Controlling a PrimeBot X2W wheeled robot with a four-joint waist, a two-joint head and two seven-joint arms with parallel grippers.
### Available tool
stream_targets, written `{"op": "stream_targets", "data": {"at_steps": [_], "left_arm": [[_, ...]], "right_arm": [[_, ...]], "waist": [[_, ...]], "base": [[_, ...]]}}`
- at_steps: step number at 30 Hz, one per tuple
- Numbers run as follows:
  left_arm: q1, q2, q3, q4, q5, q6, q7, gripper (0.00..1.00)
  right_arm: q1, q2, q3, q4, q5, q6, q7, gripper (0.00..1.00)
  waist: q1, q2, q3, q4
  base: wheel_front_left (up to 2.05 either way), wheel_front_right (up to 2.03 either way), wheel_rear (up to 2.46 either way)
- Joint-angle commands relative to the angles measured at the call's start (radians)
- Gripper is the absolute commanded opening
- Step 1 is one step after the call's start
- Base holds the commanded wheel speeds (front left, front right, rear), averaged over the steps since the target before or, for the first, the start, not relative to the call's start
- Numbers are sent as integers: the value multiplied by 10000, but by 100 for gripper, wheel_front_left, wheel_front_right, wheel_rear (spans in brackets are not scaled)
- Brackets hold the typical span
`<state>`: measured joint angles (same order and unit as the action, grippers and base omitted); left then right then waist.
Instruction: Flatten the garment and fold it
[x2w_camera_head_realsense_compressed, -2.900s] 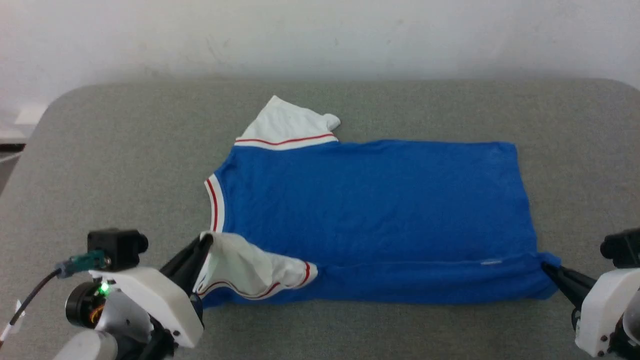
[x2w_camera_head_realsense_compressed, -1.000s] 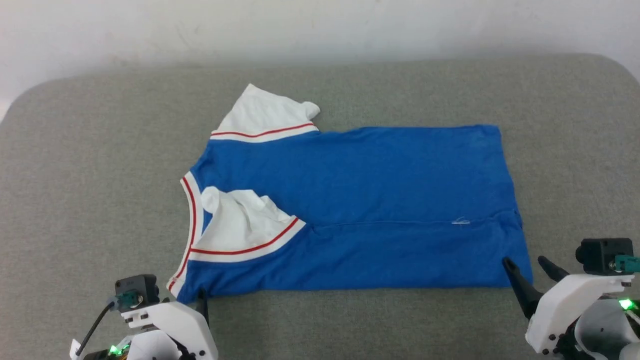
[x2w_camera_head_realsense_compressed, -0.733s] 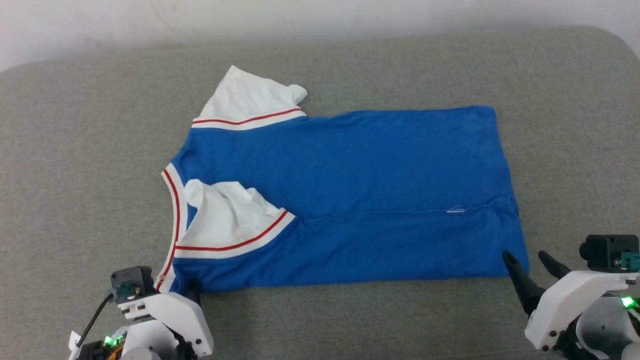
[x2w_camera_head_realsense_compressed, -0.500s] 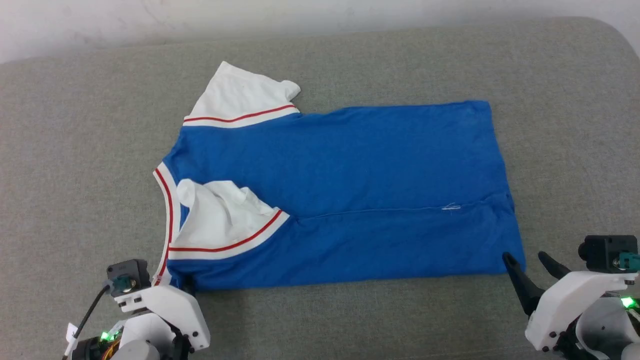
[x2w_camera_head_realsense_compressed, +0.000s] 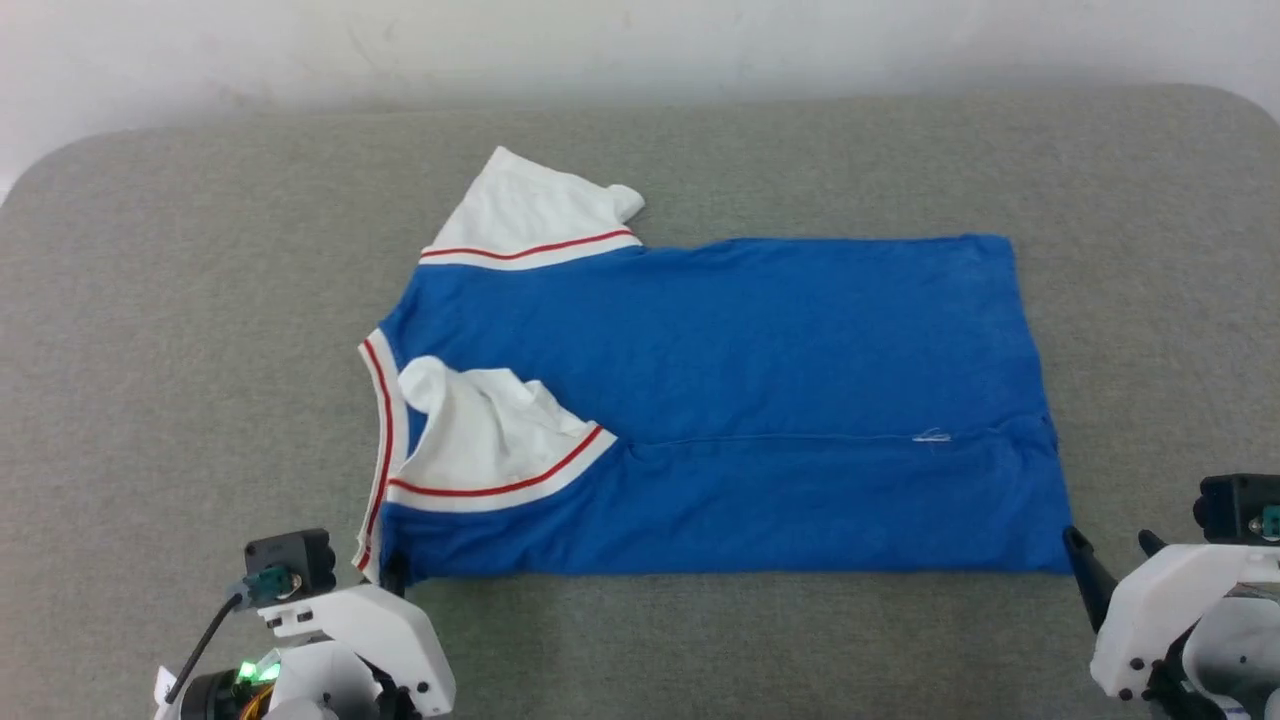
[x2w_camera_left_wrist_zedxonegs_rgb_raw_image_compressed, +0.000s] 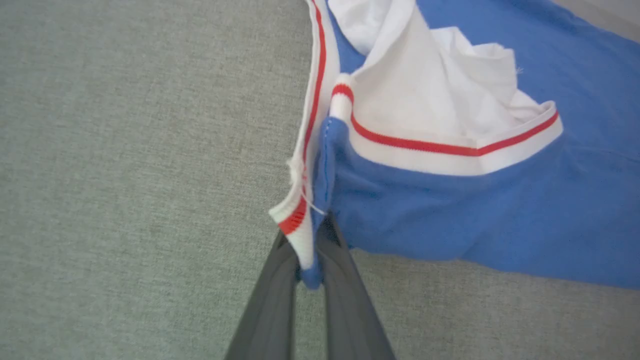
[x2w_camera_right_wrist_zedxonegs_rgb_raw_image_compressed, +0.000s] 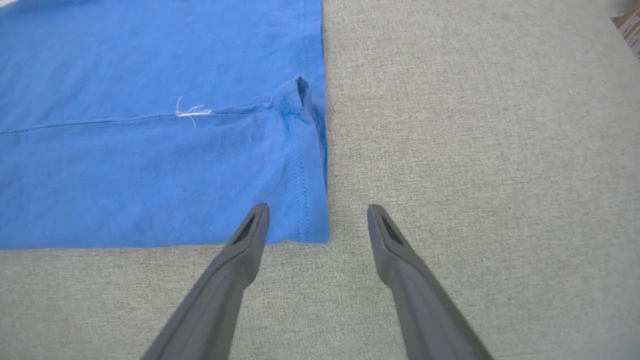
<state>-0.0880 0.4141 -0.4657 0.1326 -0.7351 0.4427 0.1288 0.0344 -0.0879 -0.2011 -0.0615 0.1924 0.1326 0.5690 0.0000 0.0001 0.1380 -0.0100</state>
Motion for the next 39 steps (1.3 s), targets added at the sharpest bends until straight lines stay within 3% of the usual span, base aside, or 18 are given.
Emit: {"op": "stream_targets", "data": {"at_steps": [1, 8, 16, 17, 18, 19, 20, 27, 39], "left_arm": [[98, 95, 2, -231, 129, 127, -65, 0], [187, 262, -156, -1377, 357, 406, 112, 0], [53, 233, -296, -1555, 404, 428, 229, 0], [39, 230, -301, -1535, 393, 414, 236, 0], [29, 227, -304, -1505, 379, 395, 238, 0], [29, 228, -306, -1459, 360, 376, 241, 0], [41, 235, -305, -1408, 339, 355, 242, 0], [357, 410, -150, -1237, 90, 328, 313, 0], [1408, 492, -457, -1141, -611, 114, 1078, 0]], "right_arm": [[-250, 101, -183, 181, -177, -19, 21, 100], [-905, 338, -662, 1616, -527, -19, 14, 100], [-1374, 368, -490, 3094, -549, -19, -169, 100], [-1408, 369, -464, 3237, -512, -19, -197, 86], [-1437, 369, -472, 3355, -503, -19, -255, 38], [-1459, 353, -493, 3438, -562, -19, -347, 4], [-1470, 326, -500, 3506, -612, -19, -416, 0], [-1346, -65, -635, 3158, -648, -19, -650, 0], [-17, -499, -687, 2101, -364, -19, 408, 0]], "waist": [[0, -1, -29, 196], [0, -1, 332, 543], [0, -1, 716, 728], [0, -1, 727, 734], [0, -1, 713, 740], [0, -1, 674, 745], [0, -1, 615, 742], [0, -1, -95, 703], [0, -1, -738, 705]], "base": [[0, 0, 0], [0, 0, 0], [0, 0, 0], [0, 0, 0], [0, 0, 0], [0, 0, 0], [0, 0, 0], [0, 0, 0], [0, 0, 0]]}}
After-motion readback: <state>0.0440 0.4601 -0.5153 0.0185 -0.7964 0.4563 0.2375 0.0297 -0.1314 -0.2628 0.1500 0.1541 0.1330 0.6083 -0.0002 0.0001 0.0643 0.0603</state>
